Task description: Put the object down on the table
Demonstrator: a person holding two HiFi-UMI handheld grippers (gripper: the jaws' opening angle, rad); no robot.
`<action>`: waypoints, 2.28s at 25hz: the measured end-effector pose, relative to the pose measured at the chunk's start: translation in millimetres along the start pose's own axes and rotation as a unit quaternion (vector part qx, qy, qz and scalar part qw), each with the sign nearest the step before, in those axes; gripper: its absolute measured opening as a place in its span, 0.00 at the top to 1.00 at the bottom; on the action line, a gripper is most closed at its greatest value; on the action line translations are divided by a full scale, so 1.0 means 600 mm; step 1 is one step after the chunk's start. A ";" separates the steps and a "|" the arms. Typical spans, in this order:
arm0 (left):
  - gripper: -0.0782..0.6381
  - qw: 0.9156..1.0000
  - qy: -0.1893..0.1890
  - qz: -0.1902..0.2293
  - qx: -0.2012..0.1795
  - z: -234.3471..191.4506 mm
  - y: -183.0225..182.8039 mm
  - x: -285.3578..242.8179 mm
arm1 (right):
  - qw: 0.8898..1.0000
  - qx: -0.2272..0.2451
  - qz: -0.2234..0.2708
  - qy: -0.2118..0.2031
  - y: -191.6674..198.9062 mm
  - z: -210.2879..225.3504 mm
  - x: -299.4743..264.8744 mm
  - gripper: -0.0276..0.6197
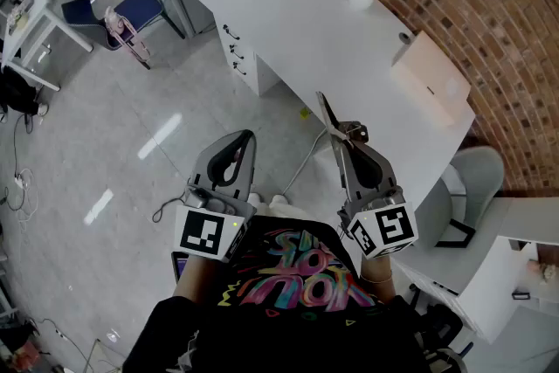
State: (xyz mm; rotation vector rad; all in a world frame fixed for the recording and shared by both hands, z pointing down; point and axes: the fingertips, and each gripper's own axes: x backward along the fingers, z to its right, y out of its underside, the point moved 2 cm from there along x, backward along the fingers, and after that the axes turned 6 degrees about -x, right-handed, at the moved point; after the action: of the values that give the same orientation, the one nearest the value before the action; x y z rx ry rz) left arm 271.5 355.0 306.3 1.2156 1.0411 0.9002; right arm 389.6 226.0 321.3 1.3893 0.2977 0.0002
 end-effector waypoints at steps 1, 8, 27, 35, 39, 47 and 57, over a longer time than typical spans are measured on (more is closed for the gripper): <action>0.85 1.000 -0.003 0.011 0.001 0.004 -0.004 0.002 | 1.000 -0.002 0.001 -0.001 0.002 0.000 0.004 0.93; 0.85 0.999 -0.023 0.026 0.000 0.031 -0.006 0.017 | 1.000 -0.019 0.006 -0.011 0.013 0.010 0.026 0.93; 0.85 0.997 -0.063 0.021 0.026 -0.113 0.021 -0.042 | 0.999 -0.017 -0.012 -0.047 0.004 0.004 -0.148 0.93; 0.85 0.999 -0.025 0.025 0.012 -0.286 -0.003 -0.143 | 1.000 -0.011 -0.005 -0.011 -0.050 0.011 -0.322 0.93; 0.85 0.999 -0.004 0.050 0.014 -0.366 -0.021 -0.193 | 1.000 -0.011 0.006 0.007 -0.077 0.005 -0.398 0.93; 0.85 0.998 0.055 0.042 0.005 -0.466 -0.002 -0.265 | 0.997 -0.038 0.009 0.065 -0.070 0.006 -0.489 0.93; 0.85 0.997 0.061 0.019 0.030 -0.526 0.026 -0.307 | 0.994 -0.047 -0.014 0.101 -0.065 0.032 -0.543 0.93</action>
State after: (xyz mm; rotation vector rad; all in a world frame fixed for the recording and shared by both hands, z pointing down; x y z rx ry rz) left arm -84.3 273.6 333.8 1.2462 1.1539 0.9884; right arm 73.3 143.1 353.7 1.2925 0.4797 0.1301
